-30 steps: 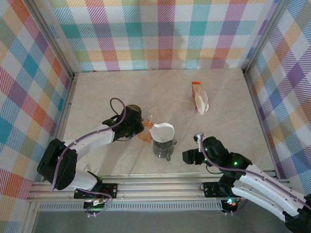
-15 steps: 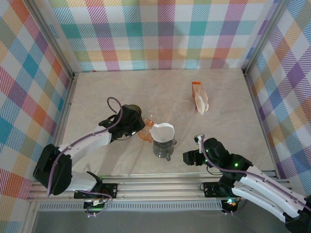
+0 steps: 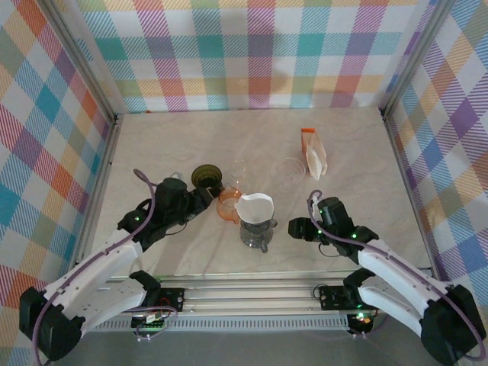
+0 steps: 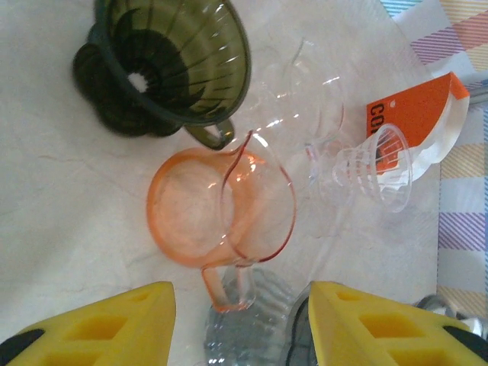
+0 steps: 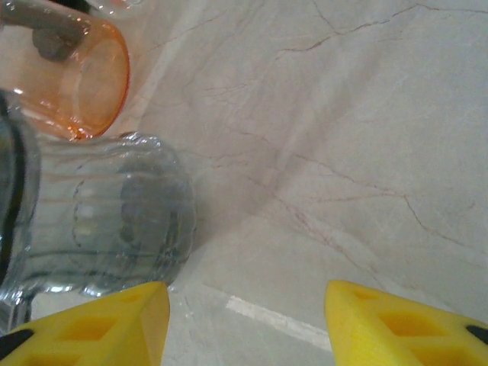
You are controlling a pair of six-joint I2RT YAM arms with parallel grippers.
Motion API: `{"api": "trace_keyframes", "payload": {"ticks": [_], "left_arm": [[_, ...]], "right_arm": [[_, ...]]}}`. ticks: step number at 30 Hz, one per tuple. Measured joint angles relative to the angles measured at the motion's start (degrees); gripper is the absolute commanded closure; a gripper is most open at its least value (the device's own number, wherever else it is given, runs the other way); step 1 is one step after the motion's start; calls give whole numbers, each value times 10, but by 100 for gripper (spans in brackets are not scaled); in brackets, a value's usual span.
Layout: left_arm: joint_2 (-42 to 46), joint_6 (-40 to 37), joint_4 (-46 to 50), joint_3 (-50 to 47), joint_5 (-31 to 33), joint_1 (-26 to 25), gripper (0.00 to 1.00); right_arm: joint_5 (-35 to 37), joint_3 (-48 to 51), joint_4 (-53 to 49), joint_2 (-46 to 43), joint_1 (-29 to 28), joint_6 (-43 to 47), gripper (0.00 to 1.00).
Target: Place the coffee filter in the dripper
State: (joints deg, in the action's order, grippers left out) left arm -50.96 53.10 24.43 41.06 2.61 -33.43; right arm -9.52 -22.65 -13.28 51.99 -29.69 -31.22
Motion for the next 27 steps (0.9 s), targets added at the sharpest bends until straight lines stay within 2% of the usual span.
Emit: {"api": "trace_keyframes", "payload": {"ticks": [6, 14, 21, 27], "left_arm": [[84, -1, 49, -23, 0, 0, 48], [149, -12, 114, -21, 3, 0, 47], [158, -30, 147, 15, 14, 0, 47], [169, -35, 155, 25, 16, 0, 47]], "right_arm": [[-57, -17, 68, 127, 17, 6, 49], [-99, -34, 136, 214, 11, 2, 54], [-104, -34, 185, 245, -36, -25, 56], [-61, -34, 205, 247, -99, -72, 57]]}}
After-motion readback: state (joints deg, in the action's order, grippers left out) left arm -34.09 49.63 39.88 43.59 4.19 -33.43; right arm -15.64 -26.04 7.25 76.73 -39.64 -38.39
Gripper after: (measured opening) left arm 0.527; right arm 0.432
